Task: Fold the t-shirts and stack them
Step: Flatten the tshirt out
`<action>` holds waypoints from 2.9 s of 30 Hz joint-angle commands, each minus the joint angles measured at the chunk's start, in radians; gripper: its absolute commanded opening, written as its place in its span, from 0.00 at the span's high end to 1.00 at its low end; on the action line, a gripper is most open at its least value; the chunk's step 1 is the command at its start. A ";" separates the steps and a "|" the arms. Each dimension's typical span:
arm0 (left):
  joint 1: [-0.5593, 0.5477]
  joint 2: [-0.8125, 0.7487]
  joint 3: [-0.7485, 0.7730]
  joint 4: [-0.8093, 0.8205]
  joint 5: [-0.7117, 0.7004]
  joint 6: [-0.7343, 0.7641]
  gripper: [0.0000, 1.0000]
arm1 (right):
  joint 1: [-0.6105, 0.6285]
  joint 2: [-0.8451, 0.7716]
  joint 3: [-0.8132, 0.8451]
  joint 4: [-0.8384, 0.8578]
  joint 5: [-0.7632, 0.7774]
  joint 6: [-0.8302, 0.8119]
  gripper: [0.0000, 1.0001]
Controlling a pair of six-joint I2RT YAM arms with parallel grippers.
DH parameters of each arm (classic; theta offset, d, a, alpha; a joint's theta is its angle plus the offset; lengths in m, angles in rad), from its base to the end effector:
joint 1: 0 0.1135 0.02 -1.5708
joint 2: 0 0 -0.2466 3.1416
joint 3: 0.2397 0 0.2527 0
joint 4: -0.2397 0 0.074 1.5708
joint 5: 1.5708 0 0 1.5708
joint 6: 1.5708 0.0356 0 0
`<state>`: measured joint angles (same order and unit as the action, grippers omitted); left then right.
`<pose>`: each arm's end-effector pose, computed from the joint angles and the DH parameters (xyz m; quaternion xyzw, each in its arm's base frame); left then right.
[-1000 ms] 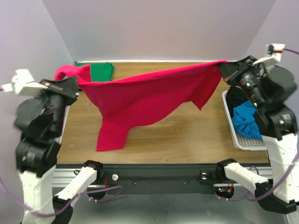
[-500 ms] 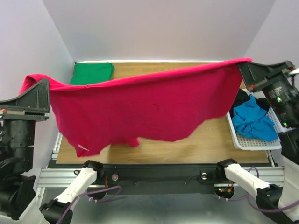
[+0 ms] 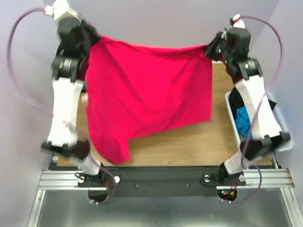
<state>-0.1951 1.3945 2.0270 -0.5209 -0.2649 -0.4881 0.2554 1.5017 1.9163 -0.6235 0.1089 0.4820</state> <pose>0.2441 -0.0387 0.5618 -0.1938 0.6393 -0.1646 0.7257 0.3014 0.0747 0.4906 0.1218 0.7670 0.1871 0.6016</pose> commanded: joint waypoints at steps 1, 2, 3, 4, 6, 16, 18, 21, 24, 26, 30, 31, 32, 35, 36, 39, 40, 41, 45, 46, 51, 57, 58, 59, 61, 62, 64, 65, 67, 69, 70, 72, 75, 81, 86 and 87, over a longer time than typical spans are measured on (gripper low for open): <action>0.022 0.222 0.470 0.029 0.079 0.075 1.00 | -0.095 0.083 0.234 0.050 -0.032 -0.046 1.00; 0.023 0.297 0.543 0.021 0.084 0.086 1.00 | -0.113 0.106 0.269 0.050 -0.061 -0.037 1.00; 0.026 0.316 0.591 0.033 0.092 0.086 1.00 | -0.136 0.150 0.336 0.051 -0.092 -0.023 1.00; 0.034 0.317 0.596 0.059 0.104 0.086 1.00 | -0.162 0.166 0.364 0.051 -0.104 -0.020 1.00; 0.039 0.253 0.518 0.154 0.139 0.089 1.00 | -0.185 0.195 0.409 0.053 -0.169 -0.022 1.00; 0.033 -0.070 -0.384 0.320 0.196 0.092 1.00 | -0.220 0.008 -0.098 0.073 -0.201 -0.025 1.00; 0.031 -0.153 -0.686 0.387 0.188 0.030 1.00 | -0.220 -0.055 -0.271 0.084 -0.166 -0.025 1.00; 0.020 -0.245 -0.928 0.409 0.191 -0.070 1.00 | -0.220 -0.119 -0.458 0.094 -0.215 -0.046 1.00; -0.016 -0.337 -1.187 0.407 0.174 -0.163 1.00 | -0.220 -0.210 -0.660 0.093 -0.264 -0.020 0.99; -0.076 -0.380 -1.338 0.397 0.165 -0.211 1.00 | -0.219 -0.260 -0.771 0.094 -0.285 0.012 0.94; -0.132 -0.498 -1.464 0.291 0.207 -0.268 0.60 | -0.220 -0.392 -1.023 0.079 -0.282 0.021 0.81; -0.139 -0.520 -1.462 0.248 0.196 -0.271 0.56 | -0.220 -0.393 -1.058 0.073 -0.284 0.023 0.78; -0.145 -0.544 -1.447 0.207 0.179 -0.273 0.46 | -0.220 -0.429 -1.124 0.065 -0.281 0.026 0.72; -0.175 -0.670 -1.421 0.096 0.162 -0.322 0.06 | -0.220 -0.465 -1.174 0.022 -0.212 0.053 0.39; -0.178 -0.725 -1.416 0.069 0.170 -0.354 0.01 | -0.220 -0.468 -1.169 -0.001 -0.159 0.067 0.13; -0.176 -0.793 -1.374 0.003 0.132 -0.379 0.01 | -0.220 -0.480 -1.122 -0.039 -0.123 0.055 0.00; -0.178 -0.795 -1.348 -0.016 0.112 -0.388 0.01 | -0.220 -0.486 -1.110 -0.045 -0.124 0.052 0.00; -0.178 -0.796 -1.337 -0.027 0.098 -0.394 0.01 | -0.220 -0.492 -1.097 -0.047 -0.130 0.049 0.00; -0.178 -0.695 -1.315 0.015 0.082 -0.379 0.01 | -0.220 -0.500 -1.054 -0.044 -0.192 0.024 0.00; -0.178 -0.660 -1.311 0.027 0.087 -0.374 0.01 | -0.220 -0.494 -1.051 -0.042 -0.202 0.018 0.00; -0.219 -0.332 -1.236 0.110 0.081 -0.346 0.02 | -0.217 -0.452 -1.092 0.072 -0.383 0.003 0.00; -0.257 -0.033 -1.143 0.032 -0.077 -0.435 0.02 | -0.215 -0.348 -1.180 0.225 -0.453 0.015 0.00; -0.256 -0.017 -1.143 0.029 -0.086 -0.455 0.02 | -0.216 -0.331 -1.183 0.232 -0.440 0.013 0.00; -0.256 -0.008 -1.153 0.038 -0.089 -0.467 0.02 | -0.216 -0.315 -1.186 0.237 -0.434 0.012 0.00; -0.251 0.004 -1.186 0.140 -0.054 -0.465 0.01 | -0.214 -0.261 -1.203 0.263 -0.434 0.003 0.00; -0.247 0.023 -1.211 0.165 -0.024 -0.474 0.02 | -0.215 -0.232 -1.214 0.275 -0.422 0.006 0.00; -0.242 0.038 -1.222 0.139 -0.031 -0.510 0.02 | -0.216 -0.213 -1.223 0.286 -0.419 0.006 0.00; -0.242 0.040 -1.240 0.124 -0.042 -0.552 0.02 | -0.216 -0.209 -1.228 0.289 -0.417 0.006 0.00; -0.236 -0.006 -1.269 0.102 -0.069 -0.587 0.02 | -0.216 -0.199 -1.241 0.298 -0.410 0.009 0.00; -0.202 -0.078 -1.318 0.110 -0.074 -0.603 0.02 | -0.216 -0.189 -1.257 0.310 -0.388 0.015 0.00; -0.181 -0.097 -1.335 0.114 -0.073 -0.603 0.02 | -0.216 -0.184 -1.261 0.315 -0.382 0.020 0.00; -0.117 -0.138 -1.387 0.134 -0.054 -0.600 0.02 | -0.214 -0.173 -1.267 0.324 -0.383 0.020 0.00; -0.043 -0.152 -1.432 0.137 -0.033 -0.572 0.02 | -0.216 -0.163 -1.277 0.329 -0.379 0.018 0.00; 0.054 -0.221 -1.501 0.090 -0.043 -0.595 0.02 | -0.214 -0.163 -1.290 0.329 -0.334 0.027 0.00; 0.066 -0.277 -1.536 0.041 -0.025 -0.621 0.02 | -0.216 -0.147 -1.289 0.329 -0.333 0.032 0.00; 0.066 -0.296 -1.538 0.030 0.022 -0.616 0.01 | -0.214 -0.152 -1.289 0.327 -0.333 0.035 0.00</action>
<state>-0.1356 1.1332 0.5301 -0.3805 -0.2794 -1.0863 0.0406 1.3357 0.6460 -0.3237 -0.2596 0.5125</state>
